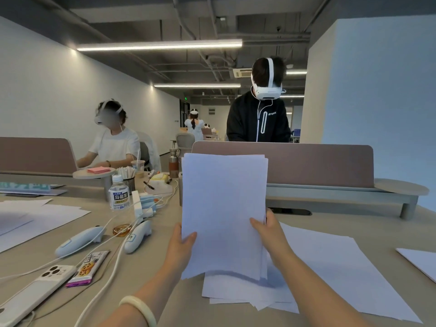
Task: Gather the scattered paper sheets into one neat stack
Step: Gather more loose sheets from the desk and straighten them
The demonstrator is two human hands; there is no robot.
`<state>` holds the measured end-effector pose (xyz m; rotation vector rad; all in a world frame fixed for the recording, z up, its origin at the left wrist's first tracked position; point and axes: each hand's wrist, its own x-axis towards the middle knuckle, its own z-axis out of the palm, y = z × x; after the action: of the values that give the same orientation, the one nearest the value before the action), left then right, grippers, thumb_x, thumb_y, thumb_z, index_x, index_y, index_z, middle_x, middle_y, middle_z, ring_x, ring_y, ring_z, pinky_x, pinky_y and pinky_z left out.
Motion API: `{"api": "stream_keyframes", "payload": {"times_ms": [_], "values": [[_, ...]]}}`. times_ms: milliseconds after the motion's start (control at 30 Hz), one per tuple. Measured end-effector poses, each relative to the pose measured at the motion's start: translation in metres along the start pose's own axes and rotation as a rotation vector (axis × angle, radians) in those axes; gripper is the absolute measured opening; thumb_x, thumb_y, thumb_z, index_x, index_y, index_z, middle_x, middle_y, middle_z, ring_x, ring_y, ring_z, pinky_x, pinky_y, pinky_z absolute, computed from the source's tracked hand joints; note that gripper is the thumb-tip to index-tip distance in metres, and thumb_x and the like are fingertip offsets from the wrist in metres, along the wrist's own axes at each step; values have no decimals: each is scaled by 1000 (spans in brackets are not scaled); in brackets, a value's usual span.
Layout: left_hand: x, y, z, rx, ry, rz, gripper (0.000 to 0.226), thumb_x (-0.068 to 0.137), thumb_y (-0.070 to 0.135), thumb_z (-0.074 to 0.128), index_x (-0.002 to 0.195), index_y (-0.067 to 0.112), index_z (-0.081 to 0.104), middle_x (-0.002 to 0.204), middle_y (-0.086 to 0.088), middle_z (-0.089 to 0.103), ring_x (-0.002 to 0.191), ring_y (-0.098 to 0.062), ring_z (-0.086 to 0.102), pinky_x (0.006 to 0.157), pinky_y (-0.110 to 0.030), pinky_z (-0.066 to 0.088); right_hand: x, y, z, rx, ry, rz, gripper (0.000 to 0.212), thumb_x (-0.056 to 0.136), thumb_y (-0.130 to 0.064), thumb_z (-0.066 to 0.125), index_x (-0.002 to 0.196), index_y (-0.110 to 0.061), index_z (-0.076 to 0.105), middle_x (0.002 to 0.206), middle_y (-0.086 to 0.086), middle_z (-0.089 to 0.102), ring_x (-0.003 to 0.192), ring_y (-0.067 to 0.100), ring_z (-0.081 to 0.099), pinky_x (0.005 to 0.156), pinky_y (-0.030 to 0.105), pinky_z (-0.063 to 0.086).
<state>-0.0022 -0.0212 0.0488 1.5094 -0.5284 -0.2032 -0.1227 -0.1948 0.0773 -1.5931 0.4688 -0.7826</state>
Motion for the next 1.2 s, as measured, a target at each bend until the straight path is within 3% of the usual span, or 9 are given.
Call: {"api": "stream_keyframes", "payload": {"times_ms": [167,300,433,567,767,900,1033,1100,1200], "values": [[-6,-9,-1,30,-28,-10,40,93,12,54,128,23,38,118,0,56,108,-19,55,83,-30,43,-6,19,2,-4,2,43,44,86,-7,62,125,-14,43,114,5,60,100,20,60,78,29,48],[-8,-7,4,27,-7,-12,33,97,11,43,128,22,42,111,5,56,94,-12,56,73,-24,43,-13,28,6,-49,-9,45,31,93,-7,49,122,-16,49,111,2,62,92,14,60,70,20,46],[-5,-1,7,20,0,8,34,97,10,44,129,19,38,113,4,53,101,-17,53,77,-28,42,-8,13,7,15,8,30,26,92,-9,51,115,-21,46,100,-2,61,88,13,60,64,21,45],[-13,-10,7,-7,-28,-15,37,96,9,46,128,20,33,118,1,51,110,-20,52,84,-31,40,-12,25,6,-24,26,69,40,86,-8,59,122,-16,43,103,1,60,90,14,60,69,25,47],[-8,-16,9,69,10,-4,35,99,6,35,130,22,39,128,-4,51,111,-18,49,89,-27,35,-14,35,10,-14,64,90,28,91,-15,51,119,-18,50,108,1,62,97,19,60,70,27,47],[-9,-16,11,81,-23,-15,37,98,4,33,132,20,35,121,-1,52,106,-18,49,88,-26,35,-13,34,10,-35,53,103,27,91,-14,54,115,-21,44,99,-4,57,92,17,56,75,29,42],[-20,-27,12,81,-37,-27,37,98,-1,29,125,24,34,113,6,49,108,-13,44,79,-19,37,-22,61,11,-185,35,169,34,90,-5,48,123,-11,44,110,4,58,96,21,53,67,24,40],[-17,-26,12,98,-15,-14,30,98,-1,29,114,23,35,104,7,50,107,-16,46,70,-19,37,-21,64,11,-230,44,164,34,91,-3,43,124,-10,46,114,6,58,97,21,52,72,26,39],[-13,-23,11,111,2,10,30,98,0,30,116,23,36,104,6,50,103,-15,46,74,-22,36,-16,56,10,-237,55,145,33,92,-3,40,124,-11,44,110,5,55,97,20,50,80,26,36]]}}
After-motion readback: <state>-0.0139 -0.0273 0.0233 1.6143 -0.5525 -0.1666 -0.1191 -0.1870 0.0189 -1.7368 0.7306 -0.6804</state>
